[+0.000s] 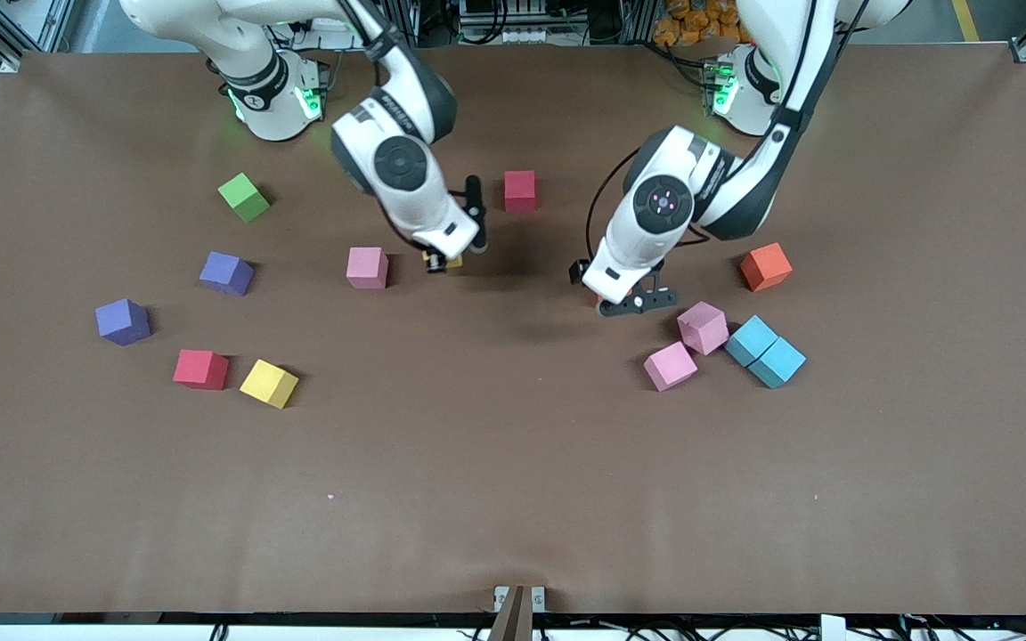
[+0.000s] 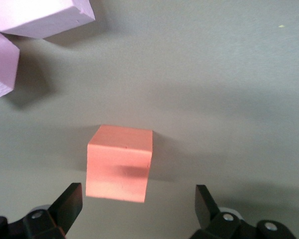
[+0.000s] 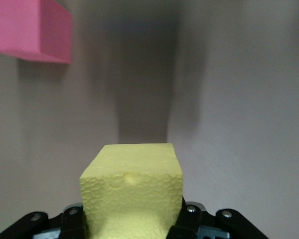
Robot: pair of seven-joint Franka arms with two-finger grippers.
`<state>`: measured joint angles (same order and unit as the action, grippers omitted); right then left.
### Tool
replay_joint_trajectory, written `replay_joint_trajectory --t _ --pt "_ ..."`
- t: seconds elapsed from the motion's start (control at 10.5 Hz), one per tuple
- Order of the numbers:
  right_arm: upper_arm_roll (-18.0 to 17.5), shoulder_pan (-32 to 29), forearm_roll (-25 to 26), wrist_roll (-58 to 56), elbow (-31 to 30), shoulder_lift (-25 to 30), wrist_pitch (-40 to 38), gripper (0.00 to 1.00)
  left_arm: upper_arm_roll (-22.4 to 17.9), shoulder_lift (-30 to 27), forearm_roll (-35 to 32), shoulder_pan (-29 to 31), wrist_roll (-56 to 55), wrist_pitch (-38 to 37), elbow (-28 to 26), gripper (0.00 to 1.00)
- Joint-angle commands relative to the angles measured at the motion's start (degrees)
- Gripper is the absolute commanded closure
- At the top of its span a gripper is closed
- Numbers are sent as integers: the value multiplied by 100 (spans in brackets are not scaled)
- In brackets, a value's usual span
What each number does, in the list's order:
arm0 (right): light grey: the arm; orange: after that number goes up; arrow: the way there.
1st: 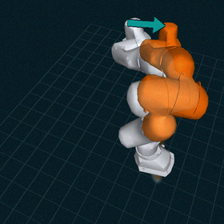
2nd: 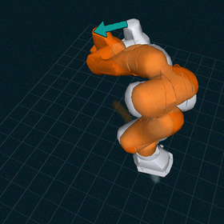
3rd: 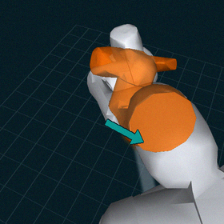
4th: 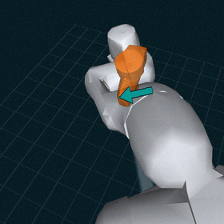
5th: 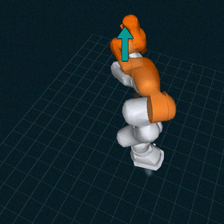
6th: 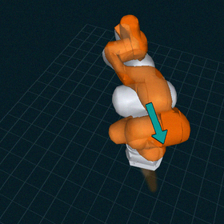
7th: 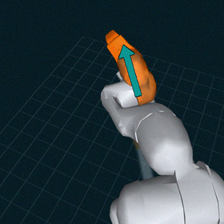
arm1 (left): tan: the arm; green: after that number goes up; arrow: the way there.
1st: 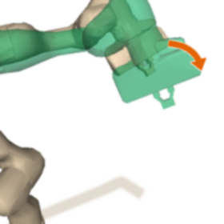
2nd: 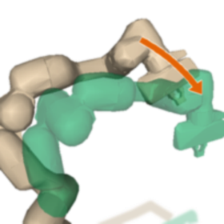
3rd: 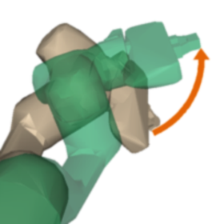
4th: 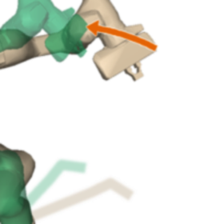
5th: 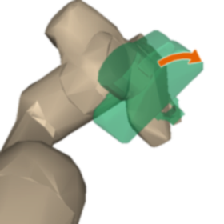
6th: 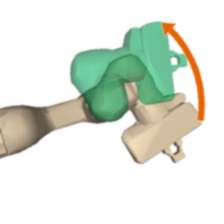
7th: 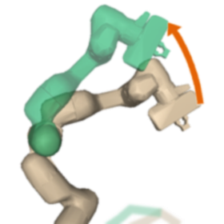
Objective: Form number 2 with 11 blocks
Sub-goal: 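Set yellow beside magenta with the right gripper while the left gripper grasps orange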
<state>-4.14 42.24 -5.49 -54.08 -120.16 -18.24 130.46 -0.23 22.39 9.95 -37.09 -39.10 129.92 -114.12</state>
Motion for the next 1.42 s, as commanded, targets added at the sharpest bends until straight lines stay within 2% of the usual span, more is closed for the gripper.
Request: replay_joint_trajectory --t 0.0,0.47,0.66,0.95,1.33 --pt "45 547 -31 528 -164 -39 224 95 -30 72 50 35 210 7 57 0" --pt "36 970 -31 1066 -683 57 620 95 -100 151 7 35 237 7 -66 0" --pt "45 1198 -40 1276 -736 31 761 95 -91 160 7 35 219 16 -163 0" --pt "36 1295 -40 1417 -947 22 1112 95 -100 204 15 35 184 25 -269 0" --pt "36 1401 -49 1638 -974 -39 1210 95 -100 300 59 26 149 95 -277 0"
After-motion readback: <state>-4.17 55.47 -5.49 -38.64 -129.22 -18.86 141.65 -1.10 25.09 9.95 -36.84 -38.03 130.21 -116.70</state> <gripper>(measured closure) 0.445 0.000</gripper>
